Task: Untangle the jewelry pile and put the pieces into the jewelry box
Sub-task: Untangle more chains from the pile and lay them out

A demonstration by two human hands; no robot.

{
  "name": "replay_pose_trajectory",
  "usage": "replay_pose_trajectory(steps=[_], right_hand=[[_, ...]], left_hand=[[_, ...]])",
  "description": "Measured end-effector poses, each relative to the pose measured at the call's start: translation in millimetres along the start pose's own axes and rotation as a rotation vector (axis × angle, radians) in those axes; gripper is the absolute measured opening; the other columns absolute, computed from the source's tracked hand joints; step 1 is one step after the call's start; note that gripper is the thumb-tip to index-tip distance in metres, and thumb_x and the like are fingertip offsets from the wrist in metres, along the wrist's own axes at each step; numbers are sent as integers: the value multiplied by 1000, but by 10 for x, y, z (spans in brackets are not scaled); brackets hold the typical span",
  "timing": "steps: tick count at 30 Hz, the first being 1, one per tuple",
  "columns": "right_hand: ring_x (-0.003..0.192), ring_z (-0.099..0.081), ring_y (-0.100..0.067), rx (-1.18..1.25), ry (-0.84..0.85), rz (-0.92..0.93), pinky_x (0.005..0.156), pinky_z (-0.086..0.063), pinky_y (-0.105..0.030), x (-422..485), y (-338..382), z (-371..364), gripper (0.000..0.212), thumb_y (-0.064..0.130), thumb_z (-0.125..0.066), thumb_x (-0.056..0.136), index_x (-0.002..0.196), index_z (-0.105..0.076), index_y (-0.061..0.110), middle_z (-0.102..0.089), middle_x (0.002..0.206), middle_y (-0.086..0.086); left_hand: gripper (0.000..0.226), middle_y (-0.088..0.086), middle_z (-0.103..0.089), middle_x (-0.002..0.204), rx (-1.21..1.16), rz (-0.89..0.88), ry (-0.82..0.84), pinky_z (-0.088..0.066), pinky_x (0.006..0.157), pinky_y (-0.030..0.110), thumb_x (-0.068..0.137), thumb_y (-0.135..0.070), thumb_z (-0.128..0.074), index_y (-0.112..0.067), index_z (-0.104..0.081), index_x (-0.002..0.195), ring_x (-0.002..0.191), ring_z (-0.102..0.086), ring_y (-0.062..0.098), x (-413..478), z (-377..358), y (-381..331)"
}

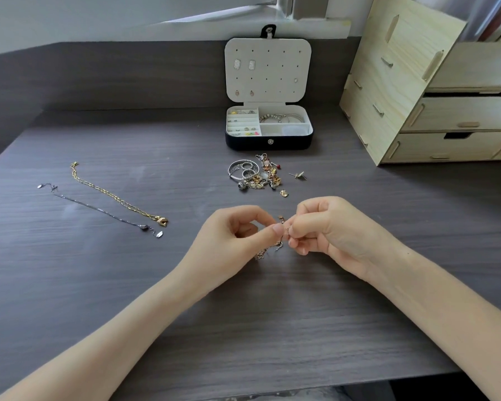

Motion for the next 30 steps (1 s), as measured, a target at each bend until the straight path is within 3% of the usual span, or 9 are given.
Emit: replay_pose_trajectory(steps=[3,5,8,12,18,21,25,30], right_hand=[[49,-55,-14,54,6,-94,44,-44,-21,-23,-52,-17,36,-13,-52,81,51,-51,7,-60,60,-12],[49,-55,-13,92,29,-158,44,-45,-20,-41,-85,-54,33,-11,-51,82,54,-59,6,-61,62,-11],[48,-54,-11,113,80,-221,42,-43,-20,-62,-101,-138,16,-6,-51,82,77,-65,1,-61,64,-9],[48,-52,-13,-5,89,-232,38,-37,-19,-91,-75,-134,15,-4,-54,82,70,-60,4,-62,65,-10],[52,-50,-11,-186,-2,-37,43,-35,-22,-161,69,-9,4,6,-66,83,79,-66,6,-66,68,-7],[50,-49,-7,-231,-88,115,44,-37,-22,-193,149,28,11,10,-66,85,76,-71,7,-68,67,-5],[49,-51,0,-357,-171,325,47,-37,-12,-249,252,3,14,16,-68,84,74,-72,7,-68,62,1],[52,-49,-1,-421,-186,402,49,-38,-14,-266,284,28,14,14,-69,83,69,-69,13,-62,59,3]], left_hand=[[15,12,-29,53,-48,-25,-56,-22,51,20,78,-34,-69,-25,-72,67,52,-26,11,-17,15,-22],[11,27,-47,60,-138,10,-53,-32,59,25,72,-38,-72,-29,-75,69,59,-39,17,-19,0,-15],[11,8,-71,70,-271,80,-54,-44,63,13,68,-30,-70,-21,-77,71,66,-61,4,-16,-14,2],[12,-8,-71,67,-313,135,-74,-37,53,3,74,-20,-67,-11,-74,79,60,-58,-7,-20,0,-3],[17,-12,-69,67,-308,161,-81,-37,54,3,77,-24,-66,-12,-75,86,60,-56,-9,-17,6,37],[23,-11,-71,72,-322,149,-76,-39,56,6,72,-28,-66,-13,-75,87,60,-56,-7,-14,-4,34],[21,-10,-72,73,-303,133,-75,-40,58,7,72,-28,-65,-14,-75,85,58,-56,-7,-20,-8,15],[22,-17,-65,63,-262,123,-57,-35,54,4,77,-29,-62,-14,-73,88,54,-50,-8,-16,4,5]])
Point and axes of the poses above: each hand's wrist, its own x-axis towards the middle knuckle, its own z-axis out of the back of the hand, y = z × x, the point moved 6 cm from there along x, towards the middle knuckle
